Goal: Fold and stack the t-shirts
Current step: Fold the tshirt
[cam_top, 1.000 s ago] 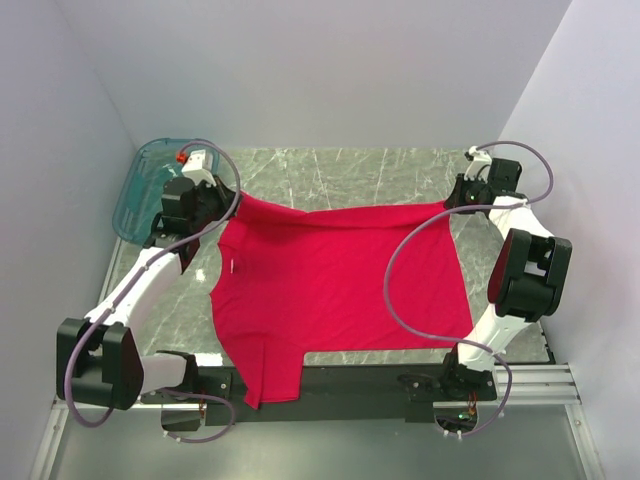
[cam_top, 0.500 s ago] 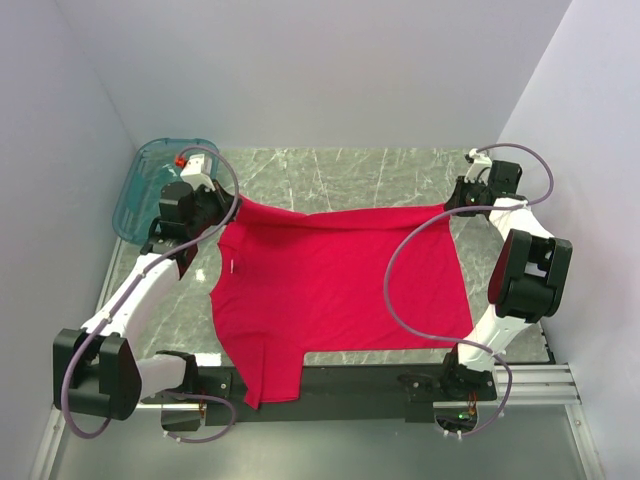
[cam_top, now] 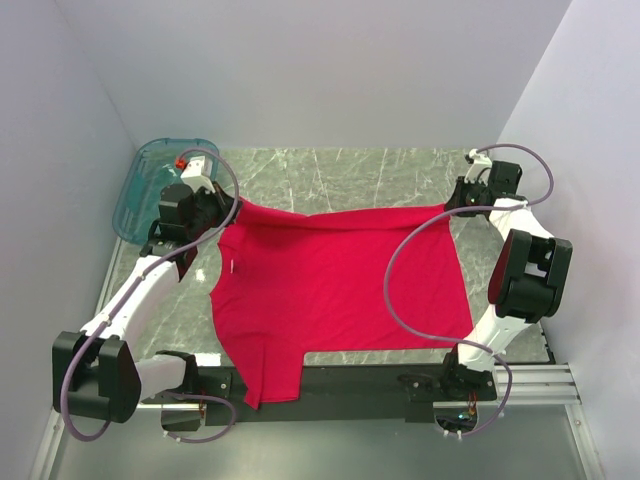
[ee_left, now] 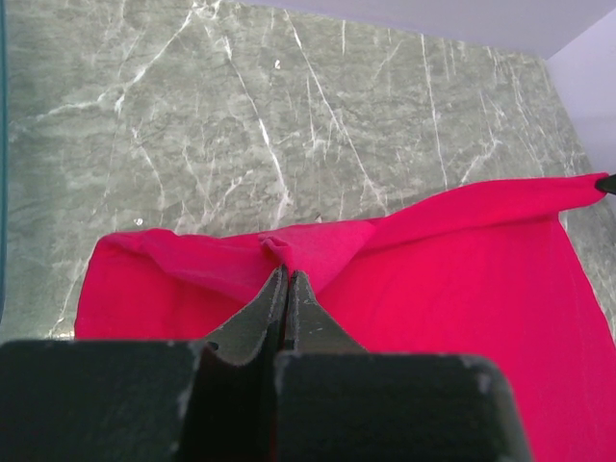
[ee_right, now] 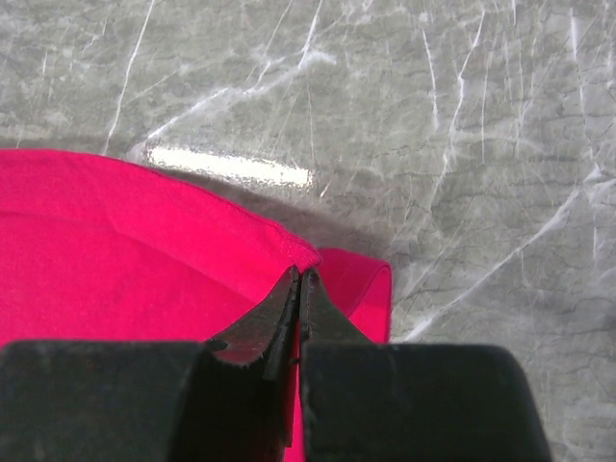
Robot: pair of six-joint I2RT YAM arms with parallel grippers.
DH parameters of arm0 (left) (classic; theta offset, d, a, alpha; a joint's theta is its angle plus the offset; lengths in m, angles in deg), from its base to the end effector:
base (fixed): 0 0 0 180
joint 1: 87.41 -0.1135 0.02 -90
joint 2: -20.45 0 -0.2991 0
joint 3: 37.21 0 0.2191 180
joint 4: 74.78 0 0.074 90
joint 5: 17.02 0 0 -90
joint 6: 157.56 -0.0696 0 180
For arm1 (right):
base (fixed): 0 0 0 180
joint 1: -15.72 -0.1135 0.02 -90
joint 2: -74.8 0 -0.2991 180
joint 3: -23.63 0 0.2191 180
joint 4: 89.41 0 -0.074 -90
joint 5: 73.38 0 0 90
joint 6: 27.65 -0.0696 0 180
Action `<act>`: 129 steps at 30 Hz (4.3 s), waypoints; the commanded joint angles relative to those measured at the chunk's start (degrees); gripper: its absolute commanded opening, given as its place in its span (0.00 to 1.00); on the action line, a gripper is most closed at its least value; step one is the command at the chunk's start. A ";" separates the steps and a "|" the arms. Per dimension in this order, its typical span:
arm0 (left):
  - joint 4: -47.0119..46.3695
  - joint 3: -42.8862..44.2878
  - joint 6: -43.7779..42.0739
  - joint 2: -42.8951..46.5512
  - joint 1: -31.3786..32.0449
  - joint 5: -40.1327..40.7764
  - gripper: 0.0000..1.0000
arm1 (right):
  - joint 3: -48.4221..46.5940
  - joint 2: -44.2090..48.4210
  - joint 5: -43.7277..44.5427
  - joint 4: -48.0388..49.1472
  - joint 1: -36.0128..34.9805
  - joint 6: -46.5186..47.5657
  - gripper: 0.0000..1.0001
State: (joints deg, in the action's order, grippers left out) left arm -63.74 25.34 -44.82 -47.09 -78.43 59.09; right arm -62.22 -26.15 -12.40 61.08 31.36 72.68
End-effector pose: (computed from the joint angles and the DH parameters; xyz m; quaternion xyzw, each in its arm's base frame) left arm 0.2543 -0.0571 0.3318 -0.0228 0.7959 -0.2561 0.5481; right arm 0.3792 -0.0711 0.2554 -0.0552 0.8967 0.1413 0.4159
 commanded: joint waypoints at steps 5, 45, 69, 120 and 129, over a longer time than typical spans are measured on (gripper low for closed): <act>-0.67 -0.95 -0.86 2.25 -0.10 -1.40 0.01 | 2.27 4.87 0.18 0.16 1.06 2.50 0.06; 1.35 -4.12 -1.91 5.76 -0.18 -3.95 0.01 | -17.05 -14.45 -2.98 -16.89 3.87 -5.67 0.60; 1.17 -4.29 -1.65 5.50 -0.18 -4.13 0.01 | -17.76 -16.65 -4.12 -18.65 3.43 -4.35 0.18; 1.08 -4.29 -1.91 5.85 -0.18 -4.66 0.00 | 7.65 9.81 -4.54 -18.55 8.00 21.40 0.51; 1.17 -4.55 -1.74 6.29 -0.18 -5.09 0.01 | 2.54 6.02 -18.87 -28.14 5.37 22.81 0.51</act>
State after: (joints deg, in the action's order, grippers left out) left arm -61.12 21.06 -45.85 -42.50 -78.43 55.47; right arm -59.33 -20.40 -24.24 37.37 37.87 94.63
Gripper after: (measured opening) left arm 0.013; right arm 0.514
